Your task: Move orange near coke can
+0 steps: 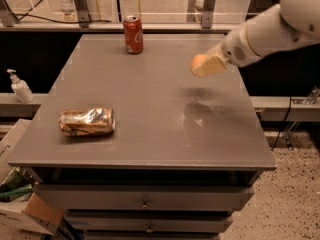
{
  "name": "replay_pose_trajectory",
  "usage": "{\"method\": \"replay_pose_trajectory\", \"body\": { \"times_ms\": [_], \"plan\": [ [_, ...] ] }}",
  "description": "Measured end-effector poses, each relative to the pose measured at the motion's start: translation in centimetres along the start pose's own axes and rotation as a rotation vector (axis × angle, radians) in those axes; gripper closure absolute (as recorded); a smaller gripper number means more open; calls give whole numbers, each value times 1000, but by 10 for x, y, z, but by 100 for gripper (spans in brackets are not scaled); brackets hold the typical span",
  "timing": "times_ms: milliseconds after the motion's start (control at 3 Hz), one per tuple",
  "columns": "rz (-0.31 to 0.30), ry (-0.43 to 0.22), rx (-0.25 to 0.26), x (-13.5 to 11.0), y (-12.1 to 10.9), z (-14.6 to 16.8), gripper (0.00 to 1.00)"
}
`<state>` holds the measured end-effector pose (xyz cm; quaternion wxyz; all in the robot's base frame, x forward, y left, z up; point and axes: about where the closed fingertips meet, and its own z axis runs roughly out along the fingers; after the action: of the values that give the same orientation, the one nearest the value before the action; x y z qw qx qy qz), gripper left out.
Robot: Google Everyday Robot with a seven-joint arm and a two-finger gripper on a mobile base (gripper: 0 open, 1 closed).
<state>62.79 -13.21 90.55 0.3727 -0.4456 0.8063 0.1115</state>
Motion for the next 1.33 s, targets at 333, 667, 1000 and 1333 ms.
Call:
{"method": "replay_pose_trajectory", "body": {
  "times_ms": [333, 667, 1000, 1333],
  "plan": [
    [70, -131, 8, -52, -16, 45, 100],
    [95, -200, 26, -90, -28, 71, 100],
    [100, -220, 41, -112, -34, 95, 100],
    [105, -208, 46, -124, -34, 123, 100]
  ]
}}
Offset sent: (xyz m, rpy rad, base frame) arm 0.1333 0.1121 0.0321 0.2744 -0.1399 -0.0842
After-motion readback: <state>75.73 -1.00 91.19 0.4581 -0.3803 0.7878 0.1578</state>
